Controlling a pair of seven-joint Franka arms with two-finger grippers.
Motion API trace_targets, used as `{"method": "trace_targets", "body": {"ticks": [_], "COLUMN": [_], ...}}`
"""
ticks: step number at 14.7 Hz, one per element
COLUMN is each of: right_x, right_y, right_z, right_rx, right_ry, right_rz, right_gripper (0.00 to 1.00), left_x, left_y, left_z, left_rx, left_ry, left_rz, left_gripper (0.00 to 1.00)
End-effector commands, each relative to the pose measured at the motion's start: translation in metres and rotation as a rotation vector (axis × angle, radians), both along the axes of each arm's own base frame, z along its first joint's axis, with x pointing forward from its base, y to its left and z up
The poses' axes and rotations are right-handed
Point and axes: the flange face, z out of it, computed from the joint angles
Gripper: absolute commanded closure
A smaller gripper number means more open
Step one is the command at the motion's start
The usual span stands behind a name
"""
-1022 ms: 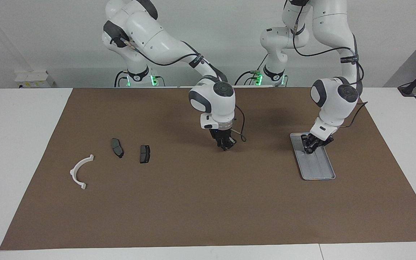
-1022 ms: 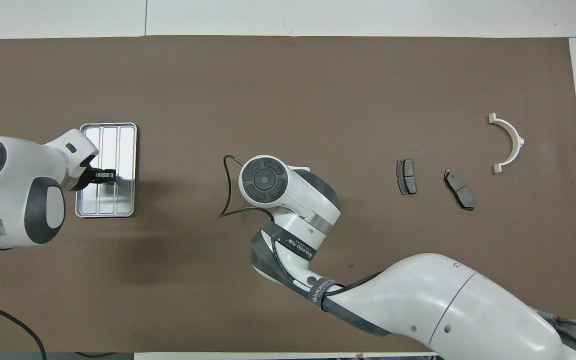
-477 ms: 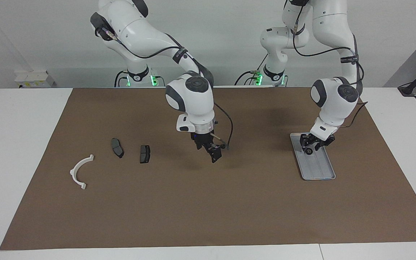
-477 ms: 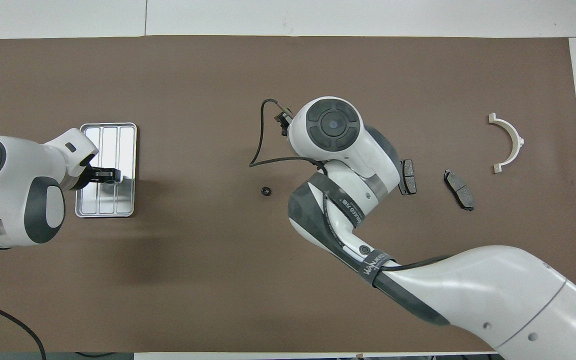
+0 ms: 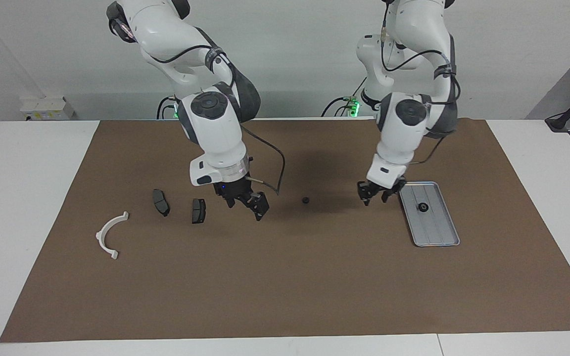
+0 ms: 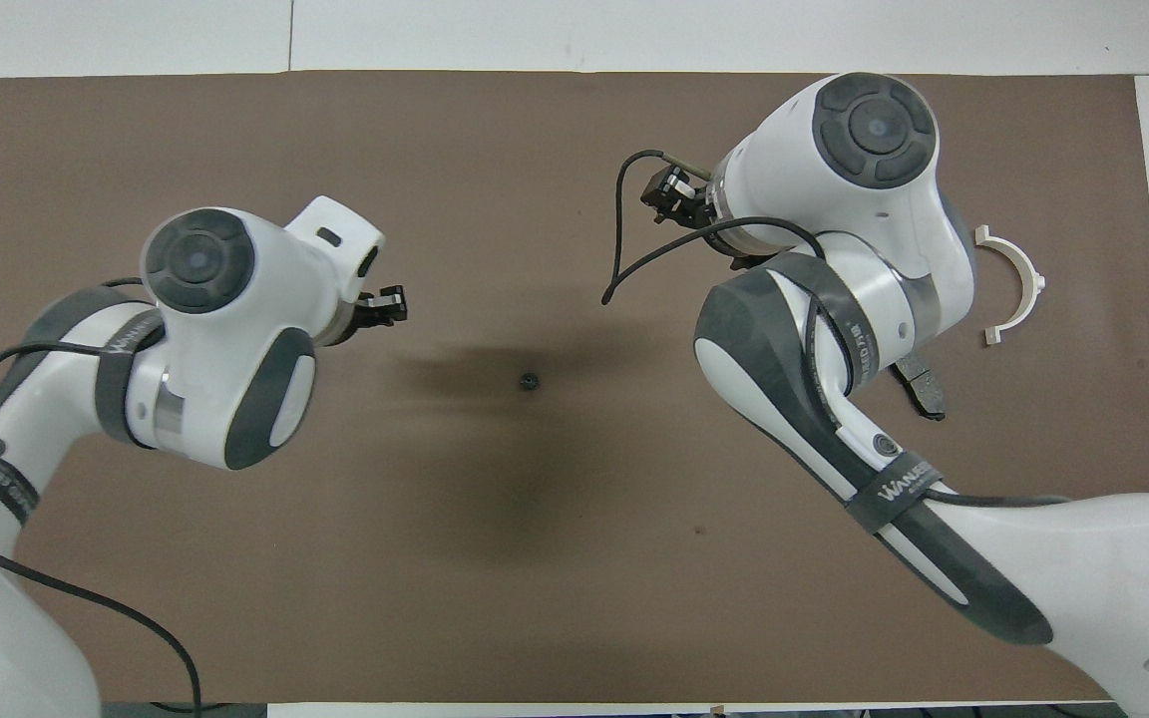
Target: Pick bearing gear from pile to tray
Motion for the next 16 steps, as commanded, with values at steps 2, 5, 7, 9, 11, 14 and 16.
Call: {"method": "trace_targets", "body": {"ticks": [2, 5, 7, 9, 11, 14, 16], "right_x": [0.006, 0.004, 0.002, -0.005, -0.014, -0.029, -0.042], "right_y": [-0.059, -0.107, -0.126, -0.136, -0.151, -0.163, -0.179], "right_z": [0.017, 0.031, 0.040, 0.054, 0.074, 0.100, 0.110], "right_rx": [-0.048, -0.085, -0.098, -0.117, -0.154, -0.119, -0.084], "right_ry": [0.061, 0.085, 0.093, 0.103, 0.109, 0.096, 0.093], "right_rz": [0.319, 0.502, 0.580, 0.628, 0.645, 0.646, 0.637], "right_gripper": [0.00, 0.00, 0.00, 0.00, 0.00, 0.00, 0.00], "left_x": [-0.039, -0.055, -0.058, -0.057, -0.056, -0.058, -0.061], "left_y": [-0.099, -0.132, -0.134, -0.134, -0.129, -0.127, -0.126], "left_z": [-0.023, -0.057, -0.072, -0.088, -0.097, -0.101, -0.104], "left_rx": [0.033, 0.021, 0.015, 0.018, -0.001, 0.002, 0.004], "left_ry": [0.021, 0.008, 0.005, 0.006, -0.012, -0.010, -0.006], "left_rz": [0.053, 0.078, 0.080, 0.077, 0.078, 0.078, 0.078], "left_gripper": [0.35, 0.36, 0.36, 0.36, 0.36, 0.37, 0.52]}}
